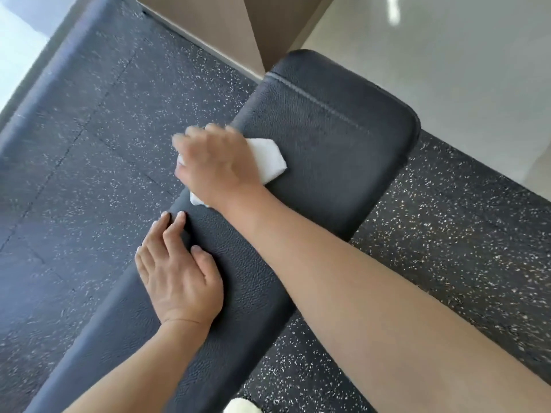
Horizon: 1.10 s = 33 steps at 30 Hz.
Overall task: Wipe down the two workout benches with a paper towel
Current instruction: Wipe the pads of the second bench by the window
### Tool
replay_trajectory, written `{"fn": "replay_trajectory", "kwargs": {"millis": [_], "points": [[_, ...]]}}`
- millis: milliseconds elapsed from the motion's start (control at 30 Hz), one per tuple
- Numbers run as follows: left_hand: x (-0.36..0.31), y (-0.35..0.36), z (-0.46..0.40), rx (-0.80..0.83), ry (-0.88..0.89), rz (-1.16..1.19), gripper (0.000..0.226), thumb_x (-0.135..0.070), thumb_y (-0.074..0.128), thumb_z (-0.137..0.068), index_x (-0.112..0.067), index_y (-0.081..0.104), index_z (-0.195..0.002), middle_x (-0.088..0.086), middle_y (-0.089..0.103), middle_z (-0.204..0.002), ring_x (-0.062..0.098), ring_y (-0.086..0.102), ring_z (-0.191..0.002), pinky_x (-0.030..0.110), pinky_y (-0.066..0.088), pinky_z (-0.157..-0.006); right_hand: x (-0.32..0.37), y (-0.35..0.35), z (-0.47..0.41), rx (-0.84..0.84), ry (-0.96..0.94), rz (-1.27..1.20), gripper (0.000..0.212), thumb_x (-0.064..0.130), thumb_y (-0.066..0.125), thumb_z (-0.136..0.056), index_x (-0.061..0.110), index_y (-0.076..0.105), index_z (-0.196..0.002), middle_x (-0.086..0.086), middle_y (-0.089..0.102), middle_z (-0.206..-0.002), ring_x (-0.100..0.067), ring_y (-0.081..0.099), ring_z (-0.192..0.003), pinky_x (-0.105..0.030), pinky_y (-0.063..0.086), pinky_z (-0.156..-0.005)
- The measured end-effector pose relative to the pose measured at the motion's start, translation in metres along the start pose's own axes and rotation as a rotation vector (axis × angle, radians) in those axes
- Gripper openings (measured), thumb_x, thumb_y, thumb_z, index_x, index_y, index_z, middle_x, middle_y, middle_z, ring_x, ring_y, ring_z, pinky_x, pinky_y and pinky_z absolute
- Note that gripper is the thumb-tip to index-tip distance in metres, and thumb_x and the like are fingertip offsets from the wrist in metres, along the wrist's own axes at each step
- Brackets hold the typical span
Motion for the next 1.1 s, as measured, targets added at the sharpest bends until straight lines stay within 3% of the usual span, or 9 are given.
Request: {"fn": "replay_trajectory", "kwargs": {"millis": [133,333,500,567,667,733,800,1000,1100], "points": [[0.000,-0.001,0.000,-0.006,0.004,-0.008,0.057,-0.027,0.040,-0.092,-0.013,0.047,-0.146,0.013,0.042,-0.156,0.039,0.041,-0.140,0.058,0.026,-0.122,0.002,0.002,0.010,0.062,-0.084,0.010,0.013,0.032,0.051,-0.097,0.030,0.063,-0.102,0.008,0.067,-0.103,-0.017,0.063,-0.100,-0.032,0.031,-0.073],[-0.001,-0.002,0.001,0.006,-0.006,0.006,0.056,-0.027,0.041,-0.092,-0.012,0.047,-0.145,0.014,0.042,-0.156,0.041,0.040,-0.141,0.059,0.025,-0.122,-0.066,-0.054,0.122,-0.036,-0.291,-0.145,0.017,0.027,0.074,-0.085,0.017,0.063,-0.076,-0.001,0.060,-0.078,-0.025,0.049,-0.064,-0.037,0.035,-0.056],[-0.002,-0.006,0.000,0.035,-0.018,0.029,0.059,-0.028,0.041,-0.091,-0.012,0.048,-0.147,0.015,0.042,-0.156,0.042,0.038,-0.144,0.063,0.023,-0.122,-0.126,-0.083,0.136,-0.026,-0.332,-0.078,0.025,0.024,0.071,-0.089,0.021,0.048,-0.081,0.003,0.045,-0.089,-0.022,0.039,-0.061,-0.034,0.034,-0.053],[0.001,-0.005,0.000,0.033,-0.018,0.019,0.058,-0.028,0.043,-0.091,-0.012,0.050,-0.146,0.016,0.043,-0.156,0.041,0.038,-0.146,0.063,0.022,-0.123,-0.132,-0.076,0.111,-0.017,-0.254,-0.024,0.023,0.025,0.069,-0.089,0.019,0.051,-0.076,0.001,0.049,-0.079,-0.022,0.040,-0.060,-0.036,0.039,-0.052],[0.003,-0.003,-0.001,0.035,-0.005,0.036,0.058,-0.030,0.044,-0.091,-0.014,0.051,-0.146,0.013,0.043,-0.157,0.038,0.036,-0.149,0.062,0.020,-0.124,-0.141,-0.067,0.052,-0.079,0.079,0.066,0.027,0.029,0.066,-0.087,0.015,0.052,-0.069,-0.004,0.053,-0.069,-0.029,0.049,-0.061,-0.033,0.035,-0.052],[0.005,-0.001,-0.002,0.041,-0.006,0.035,0.058,-0.030,0.045,-0.092,-0.015,0.050,-0.147,0.012,0.041,-0.159,0.036,0.035,-0.151,0.062,0.019,-0.125,-0.128,-0.056,0.012,-0.096,0.237,0.065,0.029,0.031,0.061,-0.088,0.018,0.043,-0.069,-0.006,0.054,-0.070,-0.031,0.051,-0.062,-0.033,0.031,-0.052],[0.007,0.001,-0.001,0.046,0.007,0.035,0.058,-0.030,0.045,-0.092,-0.015,0.050,-0.147,0.011,0.041,-0.160,0.036,0.034,-0.151,0.063,0.019,-0.125,-0.102,-0.043,-0.015,-0.097,0.275,0.057,0.030,0.031,0.060,-0.088,0.020,0.038,-0.070,-0.005,0.055,-0.071,-0.031,0.052,-0.063,-0.034,0.031,-0.052],[0.011,0.002,0.000,0.065,0.012,0.045,0.057,-0.028,0.048,-0.093,-0.014,0.049,-0.149,0.012,0.040,-0.161,0.036,0.032,-0.153,0.064,0.017,-0.125,0.006,-0.004,-0.005,0.054,0.040,-0.033,0.026,0.029,0.064,-0.086,0.016,0.052,-0.068,-0.001,0.056,-0.070,-0.027,0.051,-0.064,-0.041,0.041,-0.056],[0.010,0.000,-0.002,0.079,0.015,0.055,0.058,-0.028,0.048,-0.094,-0.013,0.049,-0.150,0.013,0.040,-0.161,0.036,0.032,-0.153,0.064,0.017,-0.125,0.013,-0.013,0.045,0.091,-0.109,-0.106,0.025,0.027,0.066,-0.089,0.015,0.054,-0.070,-0.003,0.056,-0.073,-0.027,0.048,-0.063,-0.040,0.038,-0.056]]}}
Point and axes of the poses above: each hand's wrist, its own z-axis away from the middle knuckle, its own y-axis out of the palm, x = y × z, the point moved 4 cm from there along -z, towards the middle knuckle
